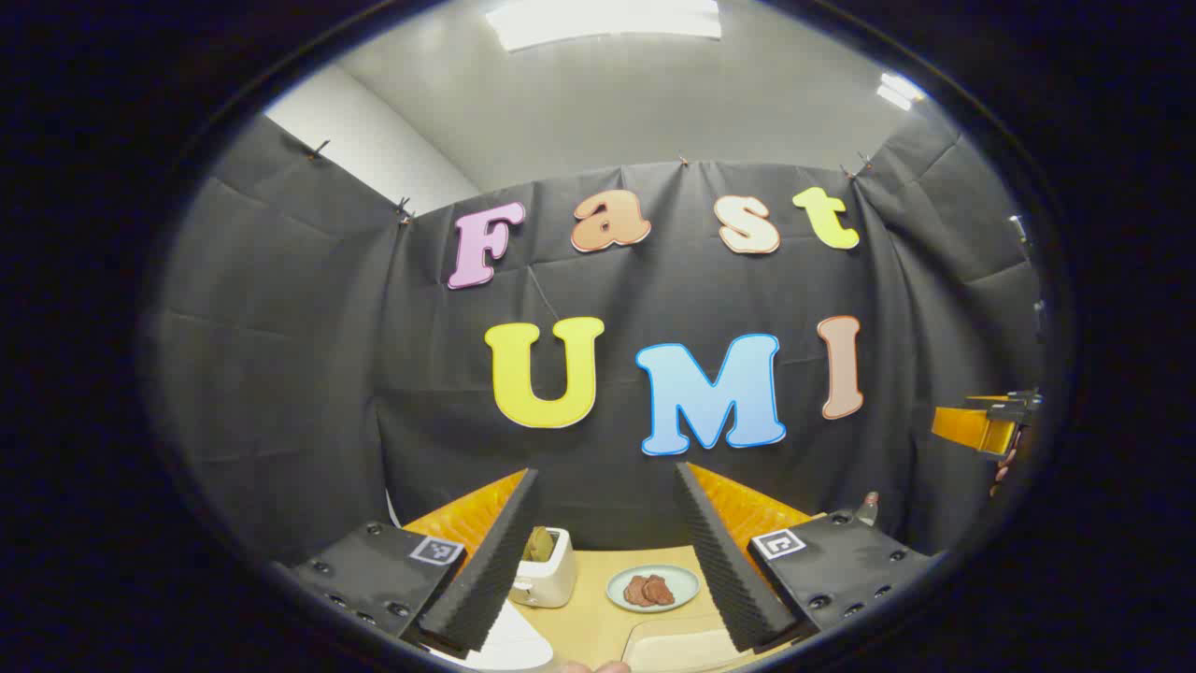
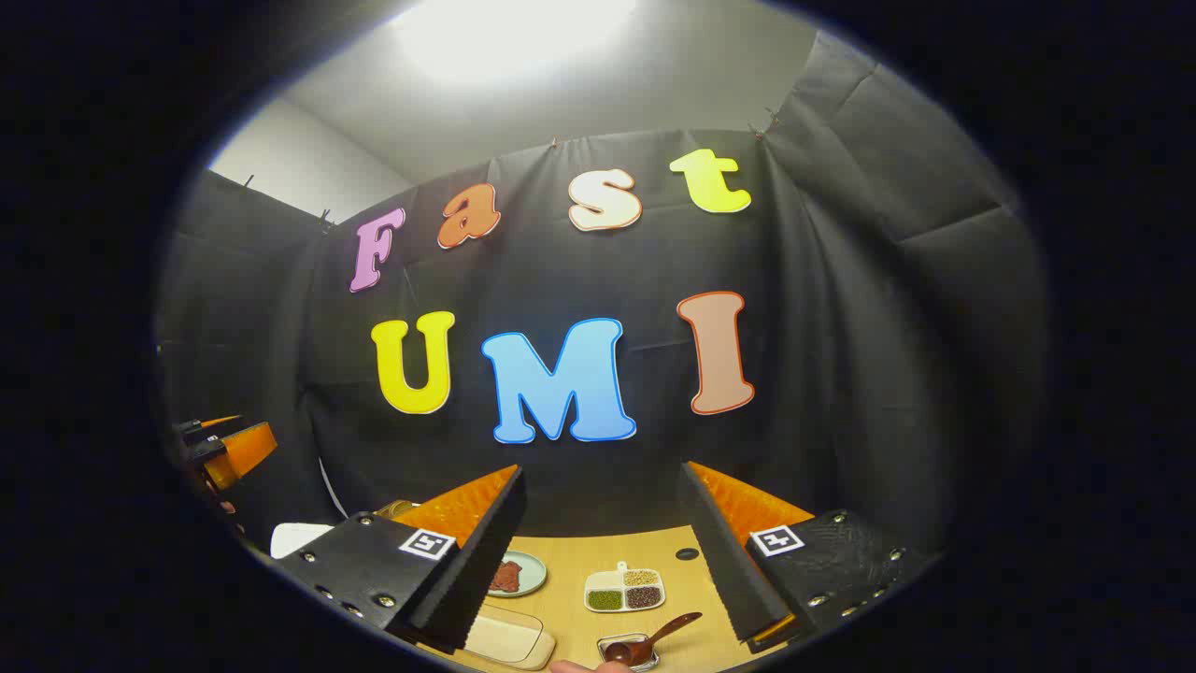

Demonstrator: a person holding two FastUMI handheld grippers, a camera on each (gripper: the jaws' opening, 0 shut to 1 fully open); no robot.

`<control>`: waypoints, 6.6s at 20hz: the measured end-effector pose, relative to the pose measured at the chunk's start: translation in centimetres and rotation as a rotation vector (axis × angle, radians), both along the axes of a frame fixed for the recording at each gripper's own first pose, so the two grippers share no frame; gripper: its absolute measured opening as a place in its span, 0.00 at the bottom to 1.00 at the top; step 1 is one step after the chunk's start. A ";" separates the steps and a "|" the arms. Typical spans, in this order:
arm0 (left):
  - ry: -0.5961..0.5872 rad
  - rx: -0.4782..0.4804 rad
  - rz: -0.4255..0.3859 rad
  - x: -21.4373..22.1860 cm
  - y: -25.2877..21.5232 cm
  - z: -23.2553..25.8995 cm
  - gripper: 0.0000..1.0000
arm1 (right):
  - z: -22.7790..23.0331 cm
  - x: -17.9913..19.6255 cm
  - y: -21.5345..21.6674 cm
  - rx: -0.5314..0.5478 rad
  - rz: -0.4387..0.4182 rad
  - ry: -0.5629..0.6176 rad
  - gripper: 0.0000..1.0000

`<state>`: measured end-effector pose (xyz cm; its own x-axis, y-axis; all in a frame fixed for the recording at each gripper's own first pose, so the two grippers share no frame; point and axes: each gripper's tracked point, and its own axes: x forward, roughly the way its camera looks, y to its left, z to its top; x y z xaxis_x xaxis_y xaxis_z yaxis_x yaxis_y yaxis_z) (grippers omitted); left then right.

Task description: Close the left gripper, press the button to open the rice cooker; take a wooden spoon from the chopstick holder with the right hand, scoop a spoonful of rice and pour it into the rice cooker, then put the wooden spoon back into the chopstick holder.

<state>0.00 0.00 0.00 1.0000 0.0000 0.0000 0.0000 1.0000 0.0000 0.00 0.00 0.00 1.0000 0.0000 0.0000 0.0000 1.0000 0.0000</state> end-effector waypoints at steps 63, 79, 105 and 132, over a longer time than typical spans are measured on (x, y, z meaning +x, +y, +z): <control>0.617 -0.105 0.107 -3.5 19.7 -29.8 0.07 | -2.5 1.5 4.0 0.002 -0.018 0.032 0.99; 0.768 -0.156 0.094 -3.4 20.0 -34.6 0.12 | -3.4 2.2 3.6 0.027 -0.036 0.063 0.99; 0.176 -0.054 0.173 2.6 19.8 -8.5 1.00 | -10.5 2.5 -8.0 -0.033 -0.191 0.117 0.99; 0.159 -0.012 0.334 -2.6 22.4 -5.9 1.00 | -32.8 6.9 -5.1 0.155 0.011 0.507 0.27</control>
